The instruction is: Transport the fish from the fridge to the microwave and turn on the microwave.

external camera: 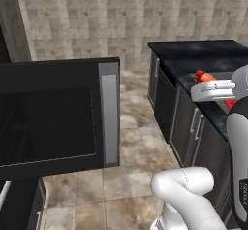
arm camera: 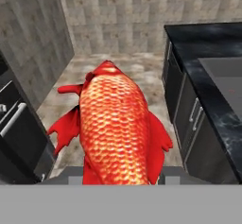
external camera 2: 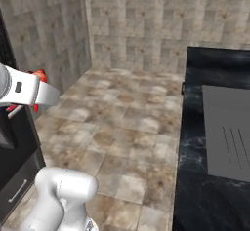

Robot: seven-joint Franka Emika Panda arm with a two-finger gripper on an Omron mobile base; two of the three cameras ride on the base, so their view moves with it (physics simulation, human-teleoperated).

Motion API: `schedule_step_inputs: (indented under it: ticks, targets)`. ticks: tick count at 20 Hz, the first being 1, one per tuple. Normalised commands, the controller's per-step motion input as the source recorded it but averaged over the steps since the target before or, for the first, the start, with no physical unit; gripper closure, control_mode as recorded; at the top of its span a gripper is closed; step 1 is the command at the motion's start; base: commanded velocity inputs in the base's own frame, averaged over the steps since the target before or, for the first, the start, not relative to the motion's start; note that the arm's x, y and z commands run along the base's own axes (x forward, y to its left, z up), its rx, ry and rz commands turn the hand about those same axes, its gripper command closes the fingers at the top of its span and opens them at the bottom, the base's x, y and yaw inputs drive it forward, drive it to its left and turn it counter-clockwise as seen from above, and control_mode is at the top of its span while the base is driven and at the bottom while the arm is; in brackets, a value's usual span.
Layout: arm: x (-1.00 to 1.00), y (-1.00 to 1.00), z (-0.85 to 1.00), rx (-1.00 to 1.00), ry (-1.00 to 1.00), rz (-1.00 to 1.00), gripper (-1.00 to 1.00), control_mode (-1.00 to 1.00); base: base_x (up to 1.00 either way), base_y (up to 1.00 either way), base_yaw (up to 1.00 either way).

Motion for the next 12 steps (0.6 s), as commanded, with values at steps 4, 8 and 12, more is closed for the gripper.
schedule_step_inputs:
  ticks: [4, 8, 12]
  targets:
    - [0.0, 0.0, 0.0, 0.0, 0.0, 0.0, 1.0, 1.0, 0.5, -0.12, -0.11]
    - [0.0, 0.0, 0.0, 0.0, 0.0, 0.0, 1.0, 1.0, 0.44, -0.11, -0.11]
    - [0.0, 0.0, 0.0, 0.0, 0.0, 0.0, 1.0, 1.0, 0.42, -0.13, -0.09]
